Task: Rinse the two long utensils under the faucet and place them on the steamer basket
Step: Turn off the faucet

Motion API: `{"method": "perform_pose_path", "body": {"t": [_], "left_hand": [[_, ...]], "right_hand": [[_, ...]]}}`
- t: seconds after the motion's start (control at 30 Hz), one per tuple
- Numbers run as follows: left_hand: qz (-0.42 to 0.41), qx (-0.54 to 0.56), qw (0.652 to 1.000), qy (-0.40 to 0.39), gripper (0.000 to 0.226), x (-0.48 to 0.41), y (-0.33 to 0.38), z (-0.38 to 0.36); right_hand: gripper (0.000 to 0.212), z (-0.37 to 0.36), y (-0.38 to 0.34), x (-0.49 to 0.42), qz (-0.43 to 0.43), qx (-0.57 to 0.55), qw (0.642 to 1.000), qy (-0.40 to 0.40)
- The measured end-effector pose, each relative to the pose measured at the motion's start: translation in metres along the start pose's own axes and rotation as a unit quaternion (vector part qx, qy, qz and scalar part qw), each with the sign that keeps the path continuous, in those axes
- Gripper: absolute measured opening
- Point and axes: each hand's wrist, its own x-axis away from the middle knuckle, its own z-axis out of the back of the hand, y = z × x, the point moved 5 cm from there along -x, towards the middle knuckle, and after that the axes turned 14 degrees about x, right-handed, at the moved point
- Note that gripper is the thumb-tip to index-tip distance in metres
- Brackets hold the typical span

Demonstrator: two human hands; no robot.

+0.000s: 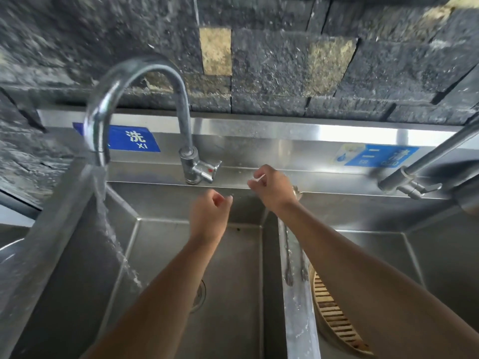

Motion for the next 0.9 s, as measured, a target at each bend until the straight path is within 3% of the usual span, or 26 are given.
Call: {"method": "perform_pose_path", "body": {"t": [0.23, 0.33, 0.43, 0.5, 0.6, 0.7, 0.9], "left_hand": [[-0.086, -0.014, 0.994, 0.067, 0.03, -0.065, 0.017, 0.068], [-0.089, -0.004, 0.995, 0.039, 0.046, -0.086, 0.014, 0.072], [-0.081, 0.016, 0.996, -0.036, 0.068, -0.109, 0.013, 0.062], [-0.096, 0.021, 0.992, -0.074, 0.062, -0.117, 0.012, 0.051], [-0.134, 0.012, 0.991, -0.027, 0.038, -0.12, 0.01, 0.047], [-0.173, 0.0, 0.985, -0.021, 0.026, -0.123, 0.005, 0.049], [-0.207, -0.017, 0.977, -0.044, 0.024, -0.132, 0.001, 0.052]], "right_hand": [[0.053, -0.039, -0.052, -0.006, 0.006, -0.066, 0.998, -0.021], [0.063, -0.054, -0.065, -0.01, 0.036, -0.069, 0.997, -0.01], [0.057, -0.069, -0.079, -0.018, 0.04, -0.107, 0.993, 0.003], [0.045, -0.078, -0.082, -0.021, 0.026, -0.176, 0.984, 0.004], [0.029, -0.087, -0.081, -0.025, 0.015, -0.261, 0.965, 0.016], [0.031, -0.092, -0.08, -0.027, 0.013, -0.28, 0.96, 0.02], [0.027, -0.095, -0.083, -0.033, -0.027, -0.284, 0.959, 0.005]]}}
